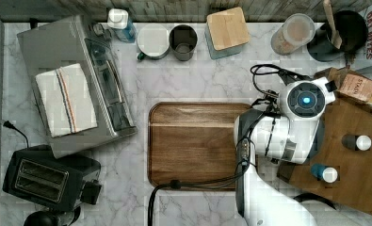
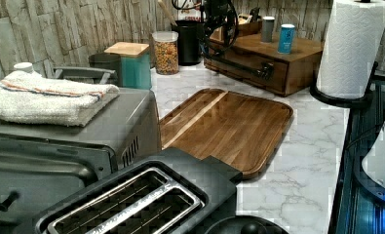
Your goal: Open the drawer.
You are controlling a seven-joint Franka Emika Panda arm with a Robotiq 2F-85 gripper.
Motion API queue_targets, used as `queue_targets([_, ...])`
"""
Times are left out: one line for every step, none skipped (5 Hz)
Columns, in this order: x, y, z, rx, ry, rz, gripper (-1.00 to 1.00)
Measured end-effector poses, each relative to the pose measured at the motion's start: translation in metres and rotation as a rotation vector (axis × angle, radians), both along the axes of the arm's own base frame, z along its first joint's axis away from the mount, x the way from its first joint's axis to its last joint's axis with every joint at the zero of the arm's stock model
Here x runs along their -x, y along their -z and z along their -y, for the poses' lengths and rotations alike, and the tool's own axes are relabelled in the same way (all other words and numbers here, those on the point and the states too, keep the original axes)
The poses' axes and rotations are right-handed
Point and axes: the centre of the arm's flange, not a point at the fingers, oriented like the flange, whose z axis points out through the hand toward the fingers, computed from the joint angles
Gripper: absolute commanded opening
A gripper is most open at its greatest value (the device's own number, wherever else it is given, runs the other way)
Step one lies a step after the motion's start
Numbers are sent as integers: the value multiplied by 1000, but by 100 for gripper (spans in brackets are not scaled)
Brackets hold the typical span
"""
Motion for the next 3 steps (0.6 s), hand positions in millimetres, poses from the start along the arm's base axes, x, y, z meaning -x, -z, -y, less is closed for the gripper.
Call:
queue_targets([6, 21, 11, -3, 47, -28, 100])
queue_targets([18, 44, 26, -8, 125, -76, 100])
queue_targets([18, 50, 27, -12, 129, -36, 100])
